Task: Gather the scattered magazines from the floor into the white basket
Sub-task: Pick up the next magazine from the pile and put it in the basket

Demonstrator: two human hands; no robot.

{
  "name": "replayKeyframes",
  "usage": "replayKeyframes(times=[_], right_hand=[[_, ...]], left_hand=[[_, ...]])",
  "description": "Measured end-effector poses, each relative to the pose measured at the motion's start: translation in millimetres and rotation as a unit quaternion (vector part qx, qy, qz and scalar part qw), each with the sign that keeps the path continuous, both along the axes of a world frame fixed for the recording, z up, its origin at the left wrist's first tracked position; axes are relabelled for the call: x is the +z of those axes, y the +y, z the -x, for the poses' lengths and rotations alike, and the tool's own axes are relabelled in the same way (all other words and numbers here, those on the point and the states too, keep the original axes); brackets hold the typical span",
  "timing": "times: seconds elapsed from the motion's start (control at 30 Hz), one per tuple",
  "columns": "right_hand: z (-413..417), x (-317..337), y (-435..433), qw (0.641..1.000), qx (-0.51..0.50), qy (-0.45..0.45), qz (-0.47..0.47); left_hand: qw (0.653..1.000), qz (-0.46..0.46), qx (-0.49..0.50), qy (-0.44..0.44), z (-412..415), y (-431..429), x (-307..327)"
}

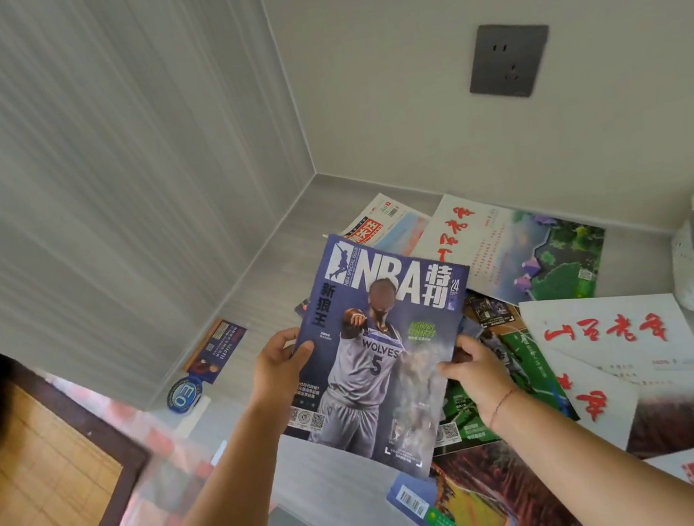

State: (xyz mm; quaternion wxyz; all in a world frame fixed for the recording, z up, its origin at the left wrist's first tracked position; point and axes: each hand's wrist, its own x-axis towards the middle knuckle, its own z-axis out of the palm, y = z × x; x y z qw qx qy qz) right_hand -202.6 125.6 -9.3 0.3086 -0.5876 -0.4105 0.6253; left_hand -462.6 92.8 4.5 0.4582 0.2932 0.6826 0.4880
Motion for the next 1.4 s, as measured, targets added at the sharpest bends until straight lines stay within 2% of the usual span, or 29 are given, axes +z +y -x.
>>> replayKeyframes(times=[0.07,0.17,0.23,0.3,0.47,0.6,0.73,0.9,1.17,1.4], right_hand=[[-3.7,3.8,2.5,0.995,-0.033,0.089,0.039],[-11.6,13.0,6.3,0.963,-0.109,0.234,0.078],[-21.3,19.8,10.2,0.948,-0.143,0.271,0.088],[-33.2,27.0,13.7,0.947,-0.145,0.274,0.079],[-83.5,49.1,25.7,0.976,-0.116,0.185,0.006],[-153.5,71.9,35.6,0.982,-0.147,0.097,-0.071],[-239.3,89.7,46.0,0.969,-0.200,0.020,-0.143],[-346.0,115.8,55.7,0.947,-0.249,-0.062,-0.192],[-470.2,165.9,83.2,0.899,-0.315,-0.168,-0.255],[-498.1,137.2,107.4,0.902,-0.327,-0.185,-0.212]], left_hand=[[0.999,-0.035,-0.017,-0.017,-4.9,3.1,16.9],[0.996,-0.070,-0.045,-0.035,-19.2,10.2,41.8],[0.994,-0.083,-0.061,-0.038,-32.6,16.4,56.2],[0.993,-0.090,-0.066,-0.042,-48.1,22.5,66.1],[0.989,-0.098,-0.066,-0.093,-97.9,42.1,75.4],[0.988,-0.082,-0.106,-0.075,-156.8,70.5,78.9],[0.978,-0.090,-0.189,-0.017,-233.2,103.6,85.9],[0.965,-0.097,-0.231,0.083,-342.5,148.9,106.0],[0.954,-0.121,-0.260,0.086,-473.1,199.9,141.0],[0.956,-0.094,-0.254,0.112,-509.2,224.2,108.5]])
